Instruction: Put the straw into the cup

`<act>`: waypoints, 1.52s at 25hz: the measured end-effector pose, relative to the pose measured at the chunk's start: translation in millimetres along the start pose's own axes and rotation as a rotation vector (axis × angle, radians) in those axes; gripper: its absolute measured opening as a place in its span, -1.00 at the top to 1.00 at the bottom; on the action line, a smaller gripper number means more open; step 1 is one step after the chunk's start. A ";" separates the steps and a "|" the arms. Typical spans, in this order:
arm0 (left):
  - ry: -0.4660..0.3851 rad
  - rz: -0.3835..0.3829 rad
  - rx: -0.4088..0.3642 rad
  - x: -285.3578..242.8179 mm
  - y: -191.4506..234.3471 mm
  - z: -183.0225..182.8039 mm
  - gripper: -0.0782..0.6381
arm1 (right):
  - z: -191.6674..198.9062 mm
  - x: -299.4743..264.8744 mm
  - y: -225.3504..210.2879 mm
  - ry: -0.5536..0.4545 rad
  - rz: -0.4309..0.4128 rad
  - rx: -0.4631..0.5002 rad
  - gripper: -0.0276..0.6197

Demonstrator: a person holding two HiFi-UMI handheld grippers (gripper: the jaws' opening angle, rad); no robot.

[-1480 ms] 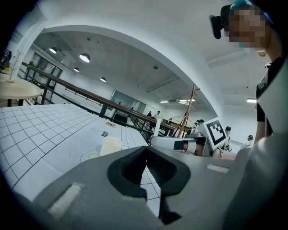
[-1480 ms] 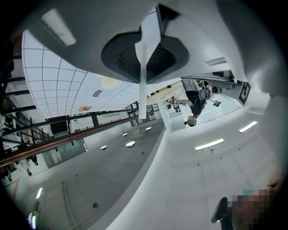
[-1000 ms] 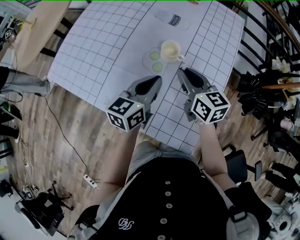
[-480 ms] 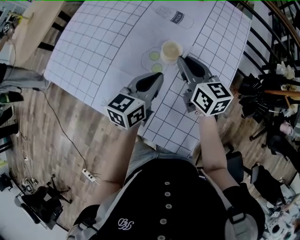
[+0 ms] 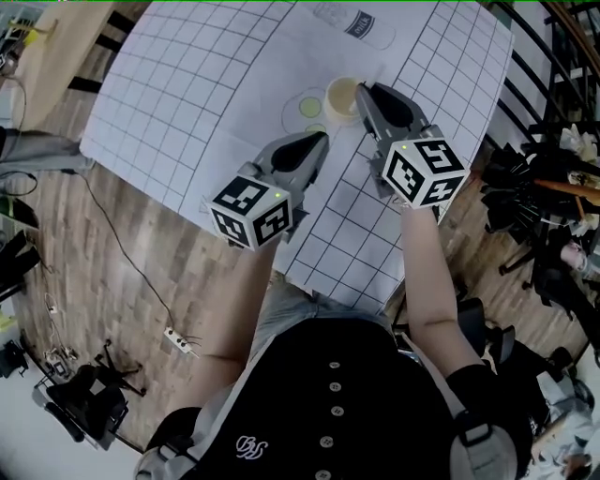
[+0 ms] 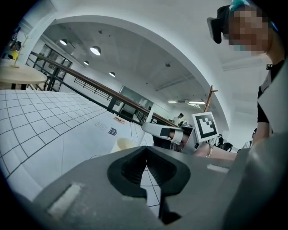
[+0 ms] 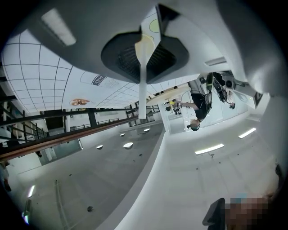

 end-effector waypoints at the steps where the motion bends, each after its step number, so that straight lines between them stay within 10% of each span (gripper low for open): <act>1: 0.000 0.000 0.001 -1.4 1.5 -0.4 0.79 | 1.6 -2.2 -1.9 0.005 0.001 0.003 0.79; 38: 0.001 -0.010 0.012 -10.9 9.2 1.1 0.79 | 49.3 -16.8 -8.7 0.183 0.045 0.051 0.57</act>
Point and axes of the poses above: the fingertips, and each gripper's own axes: x backward along the fingers, y to its left, z out of its underside, the point moved 7 cm from there along x, backward along the fingers, and after that the axes turned 5 degrees about y, right-handed, at the moved point
